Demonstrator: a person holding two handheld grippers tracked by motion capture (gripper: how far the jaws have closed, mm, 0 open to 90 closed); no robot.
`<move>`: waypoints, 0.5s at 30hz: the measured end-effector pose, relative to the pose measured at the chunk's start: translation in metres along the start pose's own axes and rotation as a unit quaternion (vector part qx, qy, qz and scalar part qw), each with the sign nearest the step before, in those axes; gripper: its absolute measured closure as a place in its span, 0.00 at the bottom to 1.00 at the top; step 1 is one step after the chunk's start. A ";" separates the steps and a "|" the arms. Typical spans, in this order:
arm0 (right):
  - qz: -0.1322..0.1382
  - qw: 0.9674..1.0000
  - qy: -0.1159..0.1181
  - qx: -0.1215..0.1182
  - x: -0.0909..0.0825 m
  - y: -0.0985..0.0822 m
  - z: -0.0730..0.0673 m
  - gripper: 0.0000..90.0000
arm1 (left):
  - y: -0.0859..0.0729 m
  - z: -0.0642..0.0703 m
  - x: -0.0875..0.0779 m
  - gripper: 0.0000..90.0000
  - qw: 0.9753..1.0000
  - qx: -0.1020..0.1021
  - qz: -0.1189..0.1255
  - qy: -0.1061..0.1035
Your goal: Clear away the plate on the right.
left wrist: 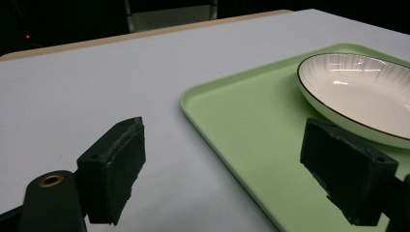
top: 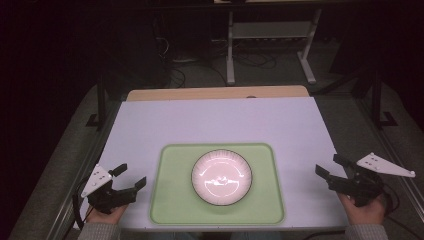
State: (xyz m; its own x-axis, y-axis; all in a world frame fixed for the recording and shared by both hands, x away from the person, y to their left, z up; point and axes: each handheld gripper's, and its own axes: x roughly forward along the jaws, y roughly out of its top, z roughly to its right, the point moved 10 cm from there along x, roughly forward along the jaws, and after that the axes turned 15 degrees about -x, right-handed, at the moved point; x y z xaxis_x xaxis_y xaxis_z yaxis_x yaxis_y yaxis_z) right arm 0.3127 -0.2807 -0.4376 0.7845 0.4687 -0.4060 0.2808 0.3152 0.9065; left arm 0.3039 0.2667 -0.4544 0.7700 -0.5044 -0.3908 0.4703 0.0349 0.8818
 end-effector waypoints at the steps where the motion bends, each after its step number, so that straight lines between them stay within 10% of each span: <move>1: 0.000 1.000 -0.001 0.002 -0.001 -0.003 0.000 0.23 | 0.000 0.000 0.000 0.18 1.000 0.000 0.000 0.000; 15: -0.015 1.000 -0.019 -0.001 -0.013 -0.025 -0.001 0.23 | 0.001 0.001 -0.002 0.18 1.000 0.002 0.002 -0.002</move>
State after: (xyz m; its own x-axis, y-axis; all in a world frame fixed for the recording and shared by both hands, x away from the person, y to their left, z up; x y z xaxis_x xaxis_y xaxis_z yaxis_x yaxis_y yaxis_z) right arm 0.2952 -0.2937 -0.4547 0.7964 0.4271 -0.4282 0.3037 0.3300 0.8938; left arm 0.3026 0.2671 -0.4531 0.7702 -0.5072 -0.3867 0.4662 0.0338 0.8840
